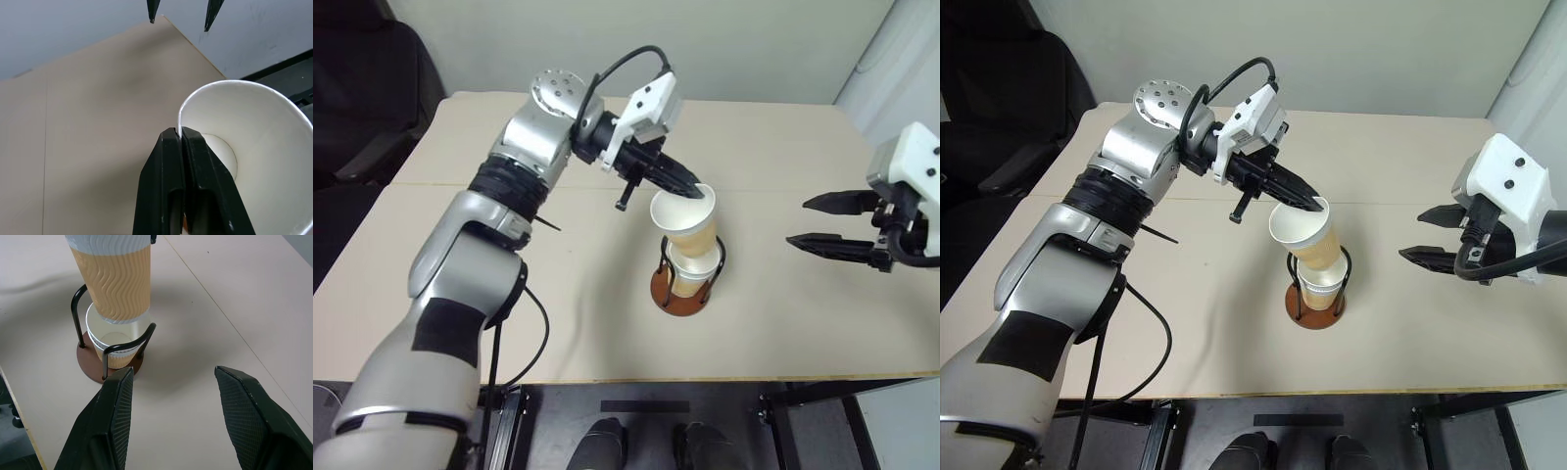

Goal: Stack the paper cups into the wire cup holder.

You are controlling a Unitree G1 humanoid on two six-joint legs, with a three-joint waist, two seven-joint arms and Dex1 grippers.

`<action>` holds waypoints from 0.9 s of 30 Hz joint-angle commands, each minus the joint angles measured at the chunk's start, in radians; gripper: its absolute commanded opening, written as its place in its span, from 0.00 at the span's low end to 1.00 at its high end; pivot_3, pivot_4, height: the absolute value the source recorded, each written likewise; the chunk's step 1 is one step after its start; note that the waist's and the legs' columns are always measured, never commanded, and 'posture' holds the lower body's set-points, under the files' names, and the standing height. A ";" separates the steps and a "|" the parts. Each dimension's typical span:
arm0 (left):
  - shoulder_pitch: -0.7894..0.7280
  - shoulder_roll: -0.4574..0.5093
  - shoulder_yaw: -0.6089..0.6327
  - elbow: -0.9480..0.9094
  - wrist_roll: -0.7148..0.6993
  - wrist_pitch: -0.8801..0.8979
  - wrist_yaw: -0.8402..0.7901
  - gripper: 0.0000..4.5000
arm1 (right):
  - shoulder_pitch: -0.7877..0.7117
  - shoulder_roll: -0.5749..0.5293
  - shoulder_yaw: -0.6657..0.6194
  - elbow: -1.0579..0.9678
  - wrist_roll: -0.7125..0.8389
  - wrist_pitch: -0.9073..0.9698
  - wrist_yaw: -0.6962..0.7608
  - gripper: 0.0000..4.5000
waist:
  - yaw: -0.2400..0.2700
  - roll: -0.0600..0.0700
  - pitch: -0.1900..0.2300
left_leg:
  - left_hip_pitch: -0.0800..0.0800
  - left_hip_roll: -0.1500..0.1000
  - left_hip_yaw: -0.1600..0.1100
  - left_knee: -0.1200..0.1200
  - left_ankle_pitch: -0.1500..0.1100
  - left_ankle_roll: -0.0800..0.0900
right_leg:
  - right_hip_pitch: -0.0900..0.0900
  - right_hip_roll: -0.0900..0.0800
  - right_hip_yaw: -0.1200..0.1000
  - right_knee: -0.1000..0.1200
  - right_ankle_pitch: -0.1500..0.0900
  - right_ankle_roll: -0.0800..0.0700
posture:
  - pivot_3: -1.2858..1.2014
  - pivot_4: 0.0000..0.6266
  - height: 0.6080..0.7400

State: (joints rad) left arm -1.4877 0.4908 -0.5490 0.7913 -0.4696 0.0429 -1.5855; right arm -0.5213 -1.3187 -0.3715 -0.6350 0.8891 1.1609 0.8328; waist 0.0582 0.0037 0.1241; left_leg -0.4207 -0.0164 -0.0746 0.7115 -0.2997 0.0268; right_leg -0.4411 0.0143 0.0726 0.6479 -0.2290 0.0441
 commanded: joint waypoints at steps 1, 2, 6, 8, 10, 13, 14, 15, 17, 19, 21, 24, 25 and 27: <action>-0.009 0.004 0.011 -0.011 0.008 -0.020 -0.029 0.01 | -0.008 -0.015 -0.037 -0.001 0.006 -0.011 -0.011 0.59 | 0.000 0.000 0.000 | 0.000 0.000 0.000 0.000 0.000 0.000 | 0.000 0.000 0.000 0.000 0.000 0.000 | 0.52 0.24 1.00; -0.007 0.003 0.010 -0.011 0.012 -0.021 -0.029 0.01 | -0.008 -0.015 -0.037 -0.001 0.005 -0.011 -0.011 0.59 | 0.000 0.000 0.000 | 0.000 0.000 0.000 0.001 0.000 0.001 | 0.000 0.000 0.001 0.000 0.000 0.001 | 0.52 0.24 1.00; 0.001 -0.002 0.010 -0.012 0.022 -0.024 -0.029 0.01 | -0.008 -0.012 -0.036 -0.005 0.008 -0.008 -0.016 0.59 | 0.000 0.000 0.000 | 0.000 -0.001 0.002 0.002 -0.001 0.001 | 0.000 0.000 0.003 0.000 0.000 0.002 | 0.52 0.24 1.00; 0.009 -0.001 0.004 -0.022 0.021 -0.020 -0.029 0.01 | -0.010 -0.012 -0.035 -0.006 0.010 -0.007 -0.018 0.59 | 0.000 0.000 0.000 | 0.000 -0.001 0.002 0.003 -0.001 0.002 | 0.000 0.000 0.005 0.001 0.001 0.003 | 0.52 0.24 1.00; 0.022 0.005 -0.012 -0.039 0.017 -0.017 -0.029 0.01 | -0.011 -0.011 -0.034 -0.008 0.011 -0.006 -0.020 0.59 | 0.000 0.000 0.000 | 0.000 -0.001 0.003 0.003 -0.001 0.002 | 0.000 0.000 0.005 0.001 0.001 0.004 | 0.52 0.24 1.00; 0.036 0.008 -0.023 -0.054 0.017 -0.019 -0.029 0.01 | -0.011 -0.011 -0.032 -0.009 0.013 -0.005 -0.024 0.59 | 0.000 0.000 0.000 | 0.000 -0.001 0.003 0.004 -0.002 0.003 | 0.000 0.000 0.006 0.001 0.001 0.004 | 0.52 0.24 1.00; 0.039 0.007 -0.023 -0.057 0.018 -0.019 -0.029 0.01 | -0.011 -0.011 -0.033 -0.011 0.015 -0.004 -0.026 0.59 | 0.000 0.000 0.000 | 0.000 -0.001 0.003 0.004 -0.002 0.003 | 0.000 0.000 0.006 0.001 0.001 0.005 | 0.52 0.24 1.00; 0.042 0.006 -0.024 -0.059 0.020 -0.020 -0.029 0.01 | -0.010 -0.011 -0.034 -0.011 0.016 -0.004 -0.027 0.59 | 0.000 0.000 0.000 | 0.000 -0.002 0.004 0.004 -0.002 0.003 | 0.000 0.001 0.006 0.001 0.001 0.005 | 0.52 0.24 1.00; 0.049 0.004 -0.027 -0.064 0.023 -0.023 -0.029 0.01 | -0.009 -0.012 -0.035 -0.013 0.018 -0.002 -0.029 0.59 | 0.000 0.000 0.000 | 0.000 -0.001 0.003 0.004 -0.002 0.003 | 0.000 0.000 0.007 0.001 0.001 0.005 | 0.52 0.24 1.00; 0.052 -0.006 -0.023 -0.051 0.041 -0.036 -0.029 0.01 | -0.008 -0.013 -0.035 -0.013 0.019 -0.002 -0.031 0.59 | 0.000 0.000 0.000 | 0.000 -0.002 0.004 0.004 -0.002 0.003 | 0.000 0.000 0.007 0.001 0.001 0.005 | 0.52 0.24 1.00; 0.049 -0.019 -0.010 -0.029 0.064 -0.049 -0.029 0.01 | -0.007 -0.015 -0.036 -0.013 0.021 -0.001 -0.032 0.59 | 0.000 0.000 0.000 | 0.000 -0.002 0.004 0.004 -0.002 0.003 | 0.000 0.000 0.007 0.001 0.001 0.005 | 0.52 0.24 1.00; 0.034 -0.056 0.047 0.023 0.104 -0.070 -0.029 0.15 | -0.004 -0.017 -0.035 -0.012 0.020 -0.002 -0.033 0.59 | 0.000 0.000 0.000 | 0.000 -0.002 0.004 0.005 -0.002 0.004 | 0.000 0.000 0.007 0.001 0.001 0.005 | 0.52 0.24 1.00; 0.031 -0.065 0.062 0.032 0.115 -0.076 -0.029 0.22 | -0.004 -0.018 -0.035 -0.011 0.020 -0.001 -0.033 0.59 | 0.000 0.000 0.000 | 0.000 -0.002 0.004 0.005 -0.002 0.004 | 0.000 0.000 0.007 0.001 0.001 0.006 | 0.52 0.24 1.00; 0.030 -0.077 0.084 0.044 0.136 -0.085 -0.029 0.38 | -0.004 -0.018 -0.035 -0.012 0.021 0.000 -0.033 0.59 | -0.001 0.000 0.000 | 0.000 -0.002 0.005 0.005 -0.002 0.004 | 0.000 0.000 0.007 0.001 0.001 0.006 | 0.52 0.24 1.00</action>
State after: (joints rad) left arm -1.4309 0.4190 -0.5081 0.8354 -0.3488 -0.0191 -1.5855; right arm -0.5199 -1.3190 -0.3715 -0.6396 0.9014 1.1630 0.8083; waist 0.0575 0.0038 0.1240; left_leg -0.4206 -0.0183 -0.0698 0.7161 -0.3014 0.0310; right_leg -0.4412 0.0142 0.0802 0.6489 -0.2276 0.0497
